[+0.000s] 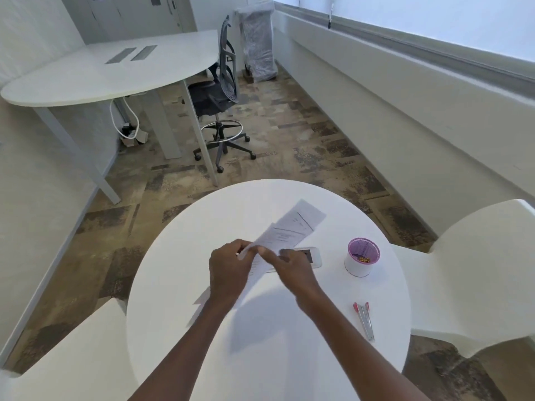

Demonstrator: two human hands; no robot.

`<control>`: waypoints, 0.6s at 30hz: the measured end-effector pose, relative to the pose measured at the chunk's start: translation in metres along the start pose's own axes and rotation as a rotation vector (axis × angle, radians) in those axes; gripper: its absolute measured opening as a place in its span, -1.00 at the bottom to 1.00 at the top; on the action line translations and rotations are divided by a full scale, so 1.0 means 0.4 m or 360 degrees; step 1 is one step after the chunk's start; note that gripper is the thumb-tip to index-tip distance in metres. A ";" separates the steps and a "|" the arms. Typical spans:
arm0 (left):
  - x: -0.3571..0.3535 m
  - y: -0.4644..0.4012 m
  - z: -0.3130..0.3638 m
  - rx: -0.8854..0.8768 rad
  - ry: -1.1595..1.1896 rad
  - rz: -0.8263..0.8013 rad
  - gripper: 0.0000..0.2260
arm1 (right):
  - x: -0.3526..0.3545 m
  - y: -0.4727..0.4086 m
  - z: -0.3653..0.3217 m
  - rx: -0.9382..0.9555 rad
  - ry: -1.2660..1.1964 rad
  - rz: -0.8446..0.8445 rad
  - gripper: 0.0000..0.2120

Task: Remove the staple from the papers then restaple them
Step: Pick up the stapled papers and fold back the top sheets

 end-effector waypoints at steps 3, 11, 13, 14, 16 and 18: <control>-0.025 0.038 -0.002 -0.0222 -0.0309 -0.0050 -0.95 | -0.031 0.007 -0.007 -0.0166 -0.0391 0.0050 -0.48; -0.034 0.100 -0.037 -0.0459 -0.0576 0.0029 -0.74 | -0.037 0.003 0.037 -0.0474 -0.0977 0.0199 -0.60; -0.034 0.119 -0.053 -0.0429 -0.0534 0.0051 -0.72 | -0.039 0.001 0.039 -0.0478 -0.1073 0.0170 -0.57; -0.037 0.130 -0.062 -0.0429 -0.0517 0.0067 -0.72 | -0.040 -0.001 0.040 -0.0470 -0.1104 0.0170 -0.56; -0.042 0.153 -0.076 -0.0424 -0.0469 0.0115 -0.73 | -0.045 -0.005 0.039 -0.0440 -0.1133 0.0186 -0.53; -0.049 0.176 -0.080 -0.0406 -0.0420 0.0174 -0.73 | -0.051 -0.010 0.039 -0.0399 -0.1138 0.0200 -0.54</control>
Point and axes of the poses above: each hand's wrist, its own y-axis away from the middle knuckle, its own x-axis out of the back of the hand, z = x × y, the point moved 1 cm from there along -y, towards the middle knuckle, and after that the axes turned 12 degrees about -z, right-handed, at the moved point
